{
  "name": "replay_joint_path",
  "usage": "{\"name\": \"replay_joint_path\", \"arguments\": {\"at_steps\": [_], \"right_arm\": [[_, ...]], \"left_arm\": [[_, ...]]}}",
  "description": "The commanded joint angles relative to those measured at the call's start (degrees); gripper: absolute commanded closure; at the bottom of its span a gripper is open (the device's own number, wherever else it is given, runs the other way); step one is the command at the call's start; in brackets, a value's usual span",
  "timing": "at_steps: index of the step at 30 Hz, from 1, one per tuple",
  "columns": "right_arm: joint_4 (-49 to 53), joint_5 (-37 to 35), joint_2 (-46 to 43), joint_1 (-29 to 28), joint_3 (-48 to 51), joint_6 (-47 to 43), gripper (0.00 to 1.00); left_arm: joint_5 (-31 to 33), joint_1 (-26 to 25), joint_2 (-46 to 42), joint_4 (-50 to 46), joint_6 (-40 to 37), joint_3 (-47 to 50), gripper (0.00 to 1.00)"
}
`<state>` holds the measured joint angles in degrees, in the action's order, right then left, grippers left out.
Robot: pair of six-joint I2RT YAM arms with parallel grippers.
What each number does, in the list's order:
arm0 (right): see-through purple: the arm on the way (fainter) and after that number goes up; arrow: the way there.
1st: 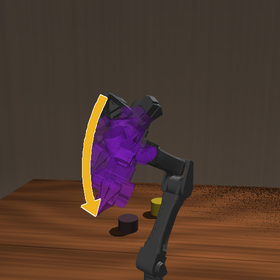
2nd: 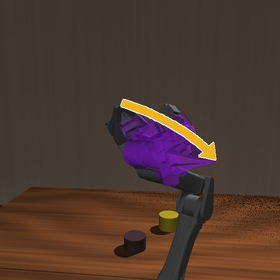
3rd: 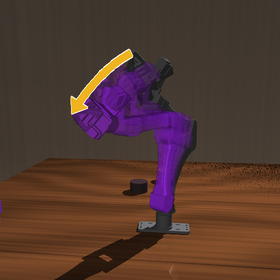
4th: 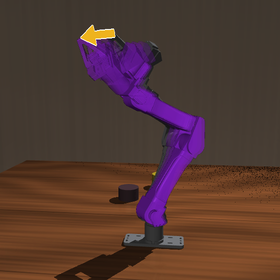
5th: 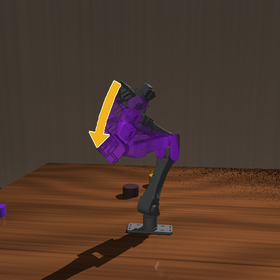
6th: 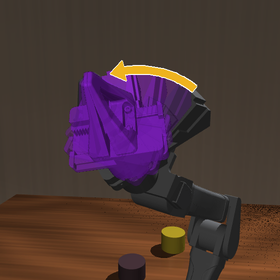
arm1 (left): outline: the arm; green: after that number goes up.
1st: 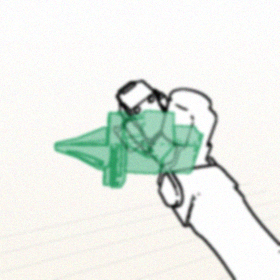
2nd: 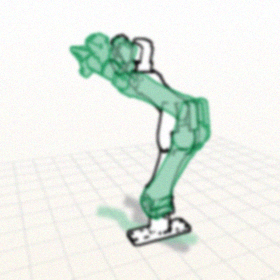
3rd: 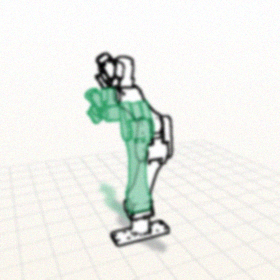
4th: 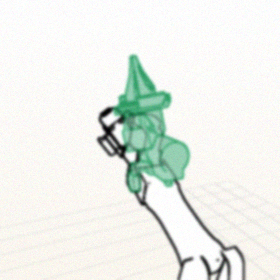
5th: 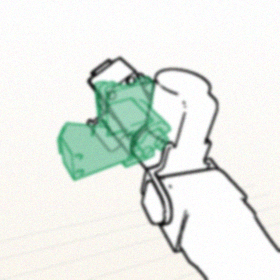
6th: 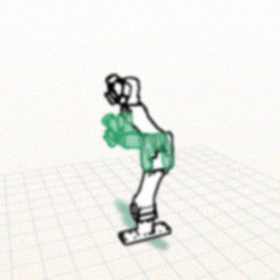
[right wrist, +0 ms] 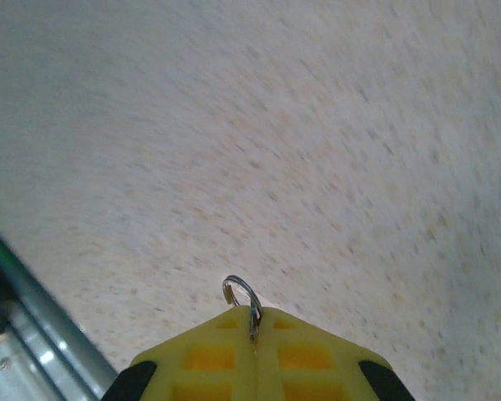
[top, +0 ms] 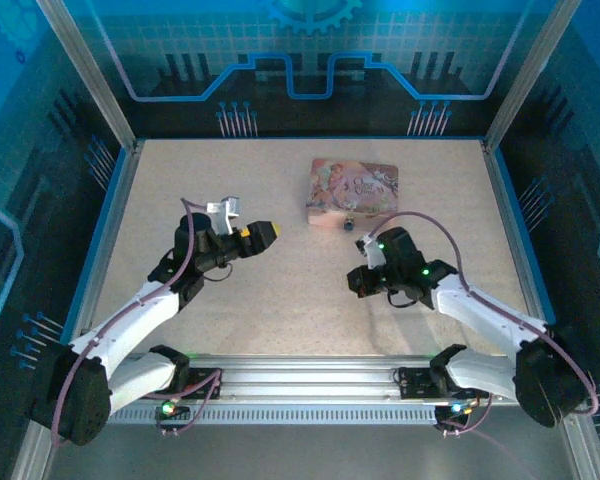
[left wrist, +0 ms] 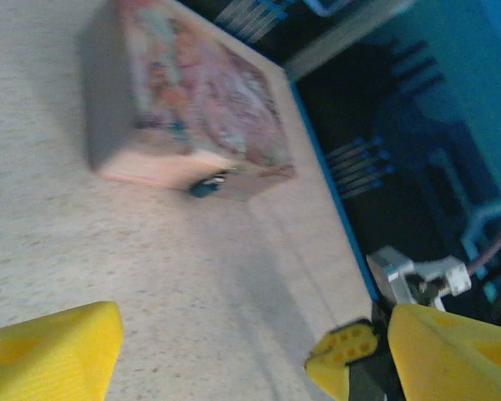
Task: Unlock a padlock with a key
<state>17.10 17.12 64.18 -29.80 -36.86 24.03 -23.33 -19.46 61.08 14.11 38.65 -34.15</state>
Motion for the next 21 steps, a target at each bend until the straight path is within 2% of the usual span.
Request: {"name": "replay_joint_path", "arguments": {"at_steps": [1, 8, 16, 21], "right_arm": [[-2.2, 8.3, -2.5, 1.7, -3.7, -9.7, 1.0], [0.2, 14.7, -1.8, 2.6, -9.5, -17.6, 1.0], [4.5, 16.4, 0.2, 2.6, -13.2, -23.5, 1.0], [2.9, 17.4, 0.6, 2.1, -15.0, -22.3, 1.0]], "left_arm": [[-11.2, -1.5, 0.9, 3.9, -3.2, -4.5, 0.2], [-18.3, -5.4, 4.5, 6.5, -5.3, -7.5, 0.36], [-19.2, -10.1, 7.5, 3.3, -9.8, -10.2, 0.5], [-19.3, -12.4, 9.9, 1.4, -11.8, -11.5, 0.52]]}}
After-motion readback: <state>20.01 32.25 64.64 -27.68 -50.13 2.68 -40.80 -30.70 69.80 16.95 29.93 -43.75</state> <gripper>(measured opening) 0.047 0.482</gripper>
